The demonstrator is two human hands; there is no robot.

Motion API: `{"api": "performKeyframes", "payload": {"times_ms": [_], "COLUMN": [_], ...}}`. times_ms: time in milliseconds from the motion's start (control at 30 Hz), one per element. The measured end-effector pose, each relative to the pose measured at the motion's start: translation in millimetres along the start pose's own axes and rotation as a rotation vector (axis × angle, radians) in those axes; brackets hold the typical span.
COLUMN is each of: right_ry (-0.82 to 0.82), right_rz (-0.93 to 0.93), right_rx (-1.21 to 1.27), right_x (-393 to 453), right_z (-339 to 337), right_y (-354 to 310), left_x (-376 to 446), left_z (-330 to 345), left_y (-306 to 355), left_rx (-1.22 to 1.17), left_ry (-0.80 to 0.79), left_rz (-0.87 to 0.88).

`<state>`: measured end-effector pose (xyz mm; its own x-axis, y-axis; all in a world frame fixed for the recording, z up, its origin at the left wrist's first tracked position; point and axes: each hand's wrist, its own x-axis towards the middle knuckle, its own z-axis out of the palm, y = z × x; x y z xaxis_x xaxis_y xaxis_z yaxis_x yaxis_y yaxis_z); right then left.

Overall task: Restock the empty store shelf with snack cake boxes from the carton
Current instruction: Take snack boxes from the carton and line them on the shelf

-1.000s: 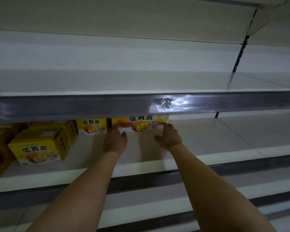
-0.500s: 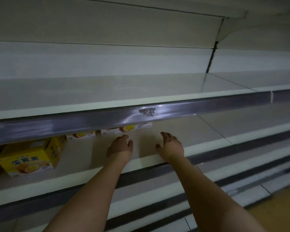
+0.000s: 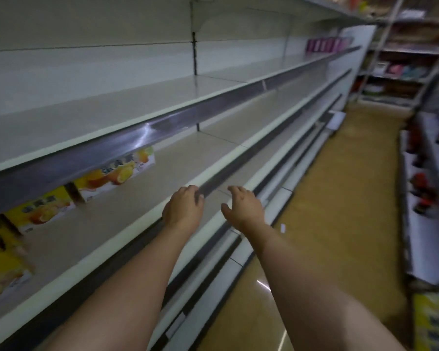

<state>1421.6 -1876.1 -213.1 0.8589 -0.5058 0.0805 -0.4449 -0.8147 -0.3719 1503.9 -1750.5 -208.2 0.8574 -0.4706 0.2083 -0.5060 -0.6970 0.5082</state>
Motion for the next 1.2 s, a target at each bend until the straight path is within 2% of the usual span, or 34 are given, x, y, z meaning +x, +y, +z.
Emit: {"api": "performKeyframes", "payload": {"times_ms": [200, 367, 600, 733, 967, 1200], "right_ry": [0.012, 0.083, 0.195, 0.201, 0.185, 0.121], "right_rz": [0.252, 0.48, 0.764, 0.892, 0.999, 1.057], "right_rx": [0.004, -0.001, -0.088, -0.092, -0.106, -0.018], "right_x": [-98, -199, -345, -405, -431, -382], "right_z": [0, -6, -49, -69, -88, -80], "right_y": [70, 134, 208, 237, 276, 315], "left_x": [-66, -134, -250, -298, -320, -285], "left_z": [57, 107, 155, 168, 191, 235], "left_y": [42, 98, 183, 221, 262, 280], "left_rx": [-0.002, -0.016, -0.046, -0.059, -0.034, -0.133], "left_ry": [-0.198, -0.331, -0.534, -0.621, -0.764, -0.901], "left_rz": [0.114, 0.242, 0.433, 0.487, 0.577, 0.458]}}
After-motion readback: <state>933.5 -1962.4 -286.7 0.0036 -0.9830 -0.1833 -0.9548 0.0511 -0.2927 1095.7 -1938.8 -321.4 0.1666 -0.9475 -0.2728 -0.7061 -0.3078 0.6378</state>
